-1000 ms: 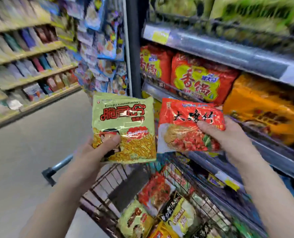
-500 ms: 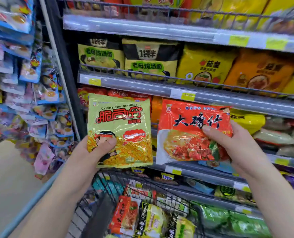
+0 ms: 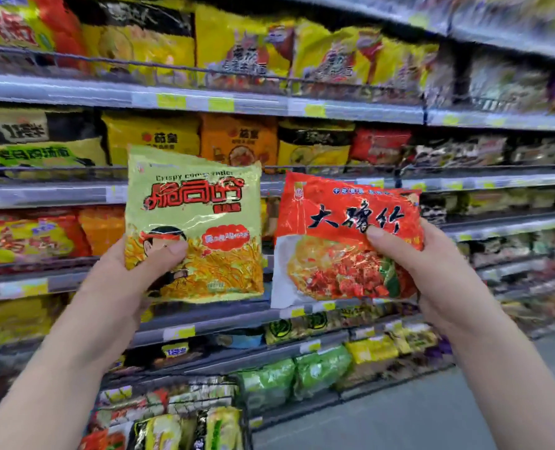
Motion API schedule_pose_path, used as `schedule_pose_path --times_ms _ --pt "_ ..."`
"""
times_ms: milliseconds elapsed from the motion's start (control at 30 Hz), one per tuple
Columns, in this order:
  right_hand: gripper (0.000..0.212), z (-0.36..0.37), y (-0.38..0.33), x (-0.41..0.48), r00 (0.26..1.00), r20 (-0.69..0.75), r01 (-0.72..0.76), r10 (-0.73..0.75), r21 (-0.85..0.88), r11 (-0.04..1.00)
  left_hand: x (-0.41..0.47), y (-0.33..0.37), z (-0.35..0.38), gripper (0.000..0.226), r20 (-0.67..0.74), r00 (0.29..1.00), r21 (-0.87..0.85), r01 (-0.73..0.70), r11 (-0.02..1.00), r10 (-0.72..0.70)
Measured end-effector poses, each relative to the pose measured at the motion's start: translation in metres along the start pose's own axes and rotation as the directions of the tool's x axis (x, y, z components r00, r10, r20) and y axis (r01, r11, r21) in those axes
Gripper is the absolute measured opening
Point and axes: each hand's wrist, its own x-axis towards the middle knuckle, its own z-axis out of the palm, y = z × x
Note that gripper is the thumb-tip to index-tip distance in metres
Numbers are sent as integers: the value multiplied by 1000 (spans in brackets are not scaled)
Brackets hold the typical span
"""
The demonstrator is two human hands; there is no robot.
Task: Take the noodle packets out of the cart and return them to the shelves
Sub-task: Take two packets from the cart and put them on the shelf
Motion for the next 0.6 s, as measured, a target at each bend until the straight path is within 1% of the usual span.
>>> schedule_pose_path --times_ms 67,133,167,200,267,300,367,400,500,600 --pt "46 -52 -4 -11 999 -50 9 -8 8 1000 -3 -6 48 91 38 999 -20 8 1000 -8" --pt "45 -104 -9 -21 996 -89 20 -19 2 1000 -11 -10 101 118 89 996 -31 27 999 -24" --pt "43 -129 -11 -26 994 -103 27 -27 -2 1000 -13 -14 126 124 111 993 -30 32 999 -28" --pt "41 -154 -14 -30 992 -116 38 -38 -4 999 -16 -16 153 121 126 992 -27 24 999 -20" --pt "38 -200 -18 -37 987 -148 54 -56 -17 998 -23 -20 203 104 147 989 -43 13 999 -7" --pt "37 -221 -21 -41 985 -161 61 -63 -21 998 -25 -23 225 105 164 986 -61 12 998 -2" --pt "41 -259 -26 -47 982 -171 79 -80 -14 997 -27 -27 264 121 199 980 -95 22 995 -2" --pt "44 -276 -27 -51 981 -175 84 -86 -14 996 -28 -28 281 126 205 979 -101 38 994 -17" --pt "47 -323 -28 -56 973 -216 83 -84 -10 996 -28 -32 325 106 246 969 -90 29 996 -7" --pt "45 -361 -26 -56 964 -253 85 -83 -3 996 -20 -34 365 101 281 960 -85 5 996 19"
